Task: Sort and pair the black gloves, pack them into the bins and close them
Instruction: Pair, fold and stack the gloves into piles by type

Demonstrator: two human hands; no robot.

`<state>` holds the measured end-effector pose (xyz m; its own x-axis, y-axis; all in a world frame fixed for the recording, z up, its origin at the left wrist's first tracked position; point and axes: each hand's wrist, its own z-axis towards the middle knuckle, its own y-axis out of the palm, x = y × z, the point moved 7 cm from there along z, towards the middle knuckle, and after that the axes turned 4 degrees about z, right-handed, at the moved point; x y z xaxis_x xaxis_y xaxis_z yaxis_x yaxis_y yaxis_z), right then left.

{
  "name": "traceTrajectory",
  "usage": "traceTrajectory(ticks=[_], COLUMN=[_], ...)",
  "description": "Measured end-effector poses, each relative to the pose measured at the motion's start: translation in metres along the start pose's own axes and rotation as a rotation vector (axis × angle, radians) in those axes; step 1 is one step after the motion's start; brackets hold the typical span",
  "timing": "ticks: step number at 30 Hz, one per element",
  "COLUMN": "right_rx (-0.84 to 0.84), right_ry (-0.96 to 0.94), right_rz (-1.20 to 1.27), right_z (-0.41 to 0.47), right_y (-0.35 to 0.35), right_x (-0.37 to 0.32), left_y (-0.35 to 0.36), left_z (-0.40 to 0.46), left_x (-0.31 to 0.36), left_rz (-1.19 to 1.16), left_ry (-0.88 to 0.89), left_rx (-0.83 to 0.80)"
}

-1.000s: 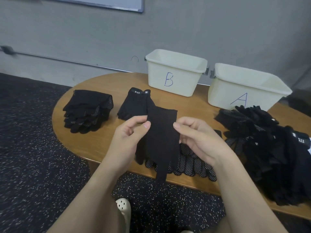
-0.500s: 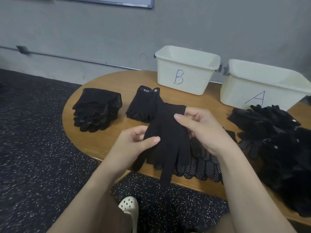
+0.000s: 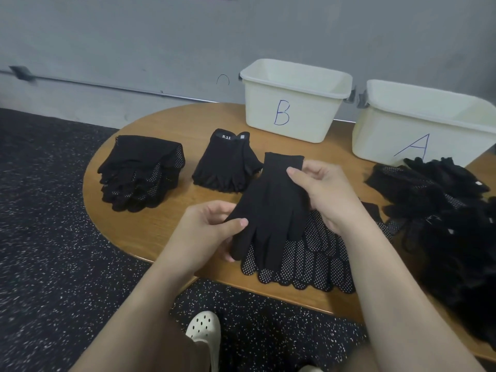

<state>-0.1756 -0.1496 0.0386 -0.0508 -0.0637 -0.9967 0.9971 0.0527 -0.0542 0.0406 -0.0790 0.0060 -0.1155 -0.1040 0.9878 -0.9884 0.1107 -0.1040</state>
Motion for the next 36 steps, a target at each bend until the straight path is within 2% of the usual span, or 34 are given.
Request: traceTrajectory(ticks=[5,10,13,15,17,20,22,24,28,32,36], right_rx=[-0.066,-0.154,-0.204,-0.2,-0.168,-0.083,-0.039,-0.016,-0.004,-0.002,-0.007], right_ry=[0.024,0.019,0.053,0.071,0.053,-0.004,-0.027,-0.044,-0.116,-0.132,-0.105], right_rz=[0.041,0.084,0.138,0.092,-0.016,-0.259,-0.379,-0.456,-0.444,-0.471,-0.594], right_z=[-0.01,-0.035,-0.045,-0.045,-0.041,-0.031,-0.023,-0.016,-0.008,-0.004,0.001], right_y=[-0.005,-0.004,-0.002,-0.004,-0.009,-0.017,-0.018,-0.018,-0.012,-0.008,-0.008], right_x=[-0.016,-0.032,-0.031,-0.026,-0.018,-0.008,-0.003,-0.003,-0.007,-0.007,0.001], left_y=[-0.007,-0.003,0.002,0.004,0.004,-0.003,-0.007,-0.007,-0.005,-0.005,-0.009], left_z=[-0.001,-0.01,-0.017,-0.019,-0.015,-0.002,0.004,0.007,0.006,0.006,0.006], left_x=[0.001,0.004,0.003,0.001,-0.002,-0.007,-0.008,-0.009,-0.008,-0.008,-0.012], left_rz=[-0.097,-0.165,-0.152,-0.106,-0.037,0.102,0.229,0.296,0.342,0.335,0.461], left_ry=[0.002,0.044,-0.003,-0.038,-0.054,-0.064,-0.059,-0.059,-0.032,-0.036,-0.064], left_rx=[-0.089,-0.308,-0.467,-0.519,-0.459,-0.241,-0.154,-0.136,-0.153,-0.164,-0.127])
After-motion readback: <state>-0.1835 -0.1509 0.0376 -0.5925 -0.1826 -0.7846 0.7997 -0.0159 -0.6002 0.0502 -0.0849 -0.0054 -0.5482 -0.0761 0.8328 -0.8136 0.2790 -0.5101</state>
